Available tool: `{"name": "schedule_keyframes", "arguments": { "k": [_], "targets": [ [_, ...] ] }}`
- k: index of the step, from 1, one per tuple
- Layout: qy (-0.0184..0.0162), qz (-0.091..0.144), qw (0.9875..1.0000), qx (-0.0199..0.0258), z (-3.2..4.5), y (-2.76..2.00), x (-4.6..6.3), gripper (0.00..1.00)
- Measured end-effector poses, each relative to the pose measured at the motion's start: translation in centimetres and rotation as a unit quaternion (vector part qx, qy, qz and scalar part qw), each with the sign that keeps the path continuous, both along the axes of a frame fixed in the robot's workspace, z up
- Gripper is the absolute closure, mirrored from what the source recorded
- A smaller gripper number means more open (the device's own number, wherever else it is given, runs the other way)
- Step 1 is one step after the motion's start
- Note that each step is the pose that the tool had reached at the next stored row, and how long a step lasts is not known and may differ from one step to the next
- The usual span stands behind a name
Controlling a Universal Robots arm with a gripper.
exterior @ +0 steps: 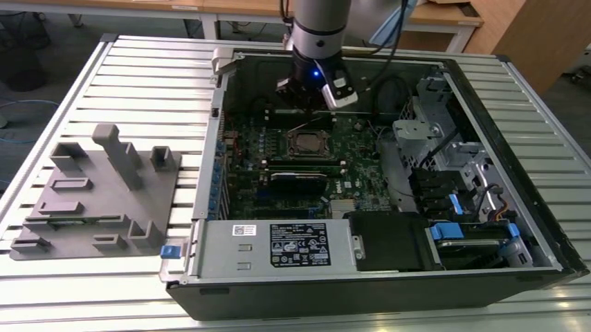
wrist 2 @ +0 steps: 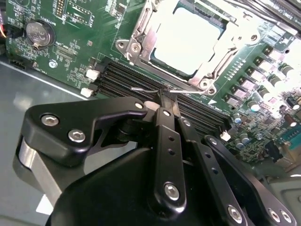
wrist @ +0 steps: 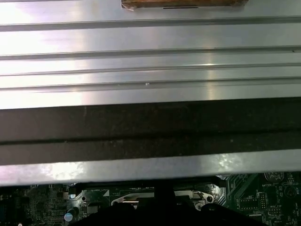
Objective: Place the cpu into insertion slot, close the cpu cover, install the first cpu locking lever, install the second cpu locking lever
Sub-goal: 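Install the first cpu locking lever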
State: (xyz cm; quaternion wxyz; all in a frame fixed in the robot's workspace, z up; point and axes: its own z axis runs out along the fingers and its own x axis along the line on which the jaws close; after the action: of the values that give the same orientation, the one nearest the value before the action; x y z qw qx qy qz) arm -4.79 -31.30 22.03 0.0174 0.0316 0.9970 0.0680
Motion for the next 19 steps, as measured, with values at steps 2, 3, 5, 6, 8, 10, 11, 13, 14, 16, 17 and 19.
{"name": "schedule_keyframes", "arguments": {
  "k": [2, 3, 5, 6, 8, 10, 11, 13, 14, 16, 17, 19],
  "targets": [
    [0.0, 0.0, 1.0, -0.0003, -0.1, 0.0, 0.1, 0.89],
    [0.0, 0.0, 1.0, -0.0003, -0.21, 0.0, 0.1, 0.89],
    [0.0001, 0.0, 1.0, -0.0004, -0.5, 0.0, 0.2, 0.89],
    [0.0001, 0.0, 1.0, -0.0005, -0.65, 0.0, 0.2, 0.89],
    [0.0001, 0.0, 1.0, -0.0007, -0.94, 0.0, 0.3, 0.89],
    [0.0, 0.0, 1.0, -0.0012, -1.21, 0.0, 0.3, 0.89],
    [0.0001, 0.0, 1.0, -0.0017, -1.3, 0.0, 0.4, 0.89],
    [0.0, 0.0, 1.0, -0.0021, -1.42, 0.0, 0.6, 0.89],
    [0.0001, 0.0, 1.0, -0.0024, -1.47, 0.0, 0.7, 0.89],
    [0.0001, 0.0, 1.0, -0.0031, -1.54, 0.0, 0.9, 0.89],
    [0.0001, 0.0, 1.0, -0.0034, -1.57, 0.0, 1.0, 0.89],
    [0.0, 0.0, 1.0, -0.0039, -1.63, 0.0, 1.1, 0.89]
  ]
}}
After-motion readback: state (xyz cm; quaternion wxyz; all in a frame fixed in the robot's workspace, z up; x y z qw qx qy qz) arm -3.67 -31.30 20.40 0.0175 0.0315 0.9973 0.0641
